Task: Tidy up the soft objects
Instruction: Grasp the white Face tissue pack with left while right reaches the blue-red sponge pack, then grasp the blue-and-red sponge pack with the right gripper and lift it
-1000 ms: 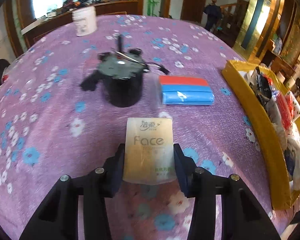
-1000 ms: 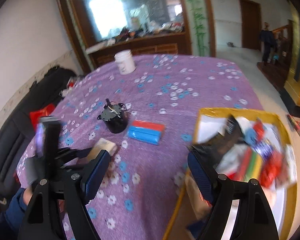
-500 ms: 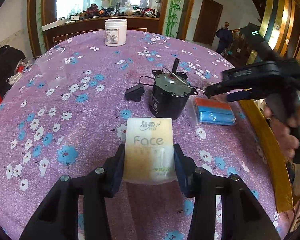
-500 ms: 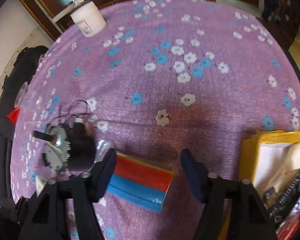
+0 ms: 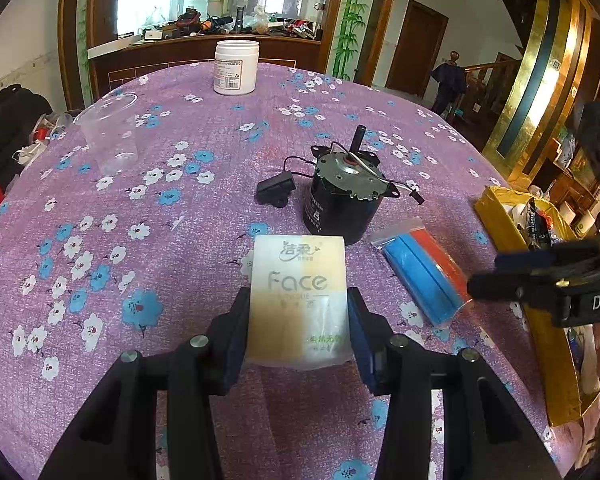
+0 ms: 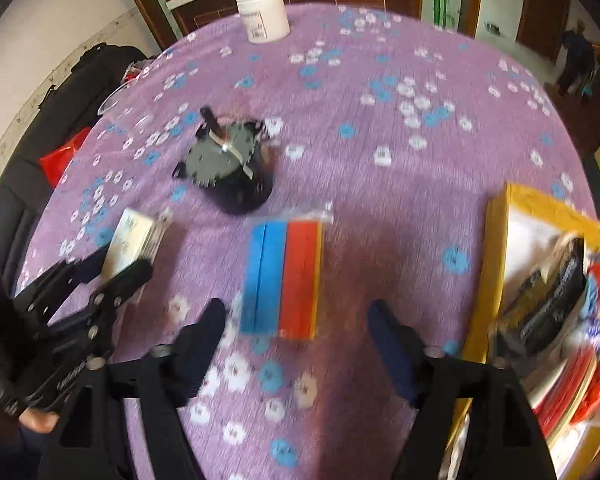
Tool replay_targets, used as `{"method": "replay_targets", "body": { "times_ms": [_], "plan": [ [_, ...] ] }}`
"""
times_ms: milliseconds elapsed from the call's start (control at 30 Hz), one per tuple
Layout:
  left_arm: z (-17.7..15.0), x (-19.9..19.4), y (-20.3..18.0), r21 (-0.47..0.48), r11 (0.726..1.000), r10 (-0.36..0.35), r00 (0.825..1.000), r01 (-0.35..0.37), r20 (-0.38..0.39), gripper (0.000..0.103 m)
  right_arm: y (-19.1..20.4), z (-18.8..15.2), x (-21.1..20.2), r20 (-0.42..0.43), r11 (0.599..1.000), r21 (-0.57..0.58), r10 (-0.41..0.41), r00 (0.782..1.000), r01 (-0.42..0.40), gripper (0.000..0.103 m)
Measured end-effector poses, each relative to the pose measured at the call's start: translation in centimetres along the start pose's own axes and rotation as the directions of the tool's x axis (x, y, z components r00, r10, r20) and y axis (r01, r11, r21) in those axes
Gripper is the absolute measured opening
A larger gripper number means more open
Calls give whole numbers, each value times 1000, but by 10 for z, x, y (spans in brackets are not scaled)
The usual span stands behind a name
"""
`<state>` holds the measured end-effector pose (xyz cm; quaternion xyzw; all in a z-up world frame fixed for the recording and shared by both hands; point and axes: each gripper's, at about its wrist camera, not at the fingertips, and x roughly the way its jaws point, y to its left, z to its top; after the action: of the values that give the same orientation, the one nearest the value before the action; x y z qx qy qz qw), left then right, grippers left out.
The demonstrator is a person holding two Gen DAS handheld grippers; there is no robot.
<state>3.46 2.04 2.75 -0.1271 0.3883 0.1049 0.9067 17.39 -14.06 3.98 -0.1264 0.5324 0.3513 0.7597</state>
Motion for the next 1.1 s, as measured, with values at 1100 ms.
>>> {"method": "replay_targets", "body": {
  "times_ms": [1100],
  "plan": [
    [-5,-16,-21,87,995,32,994,-41,106,44,21,-65,-22,249,983,177,10,969,-56,46]
  ]
}}
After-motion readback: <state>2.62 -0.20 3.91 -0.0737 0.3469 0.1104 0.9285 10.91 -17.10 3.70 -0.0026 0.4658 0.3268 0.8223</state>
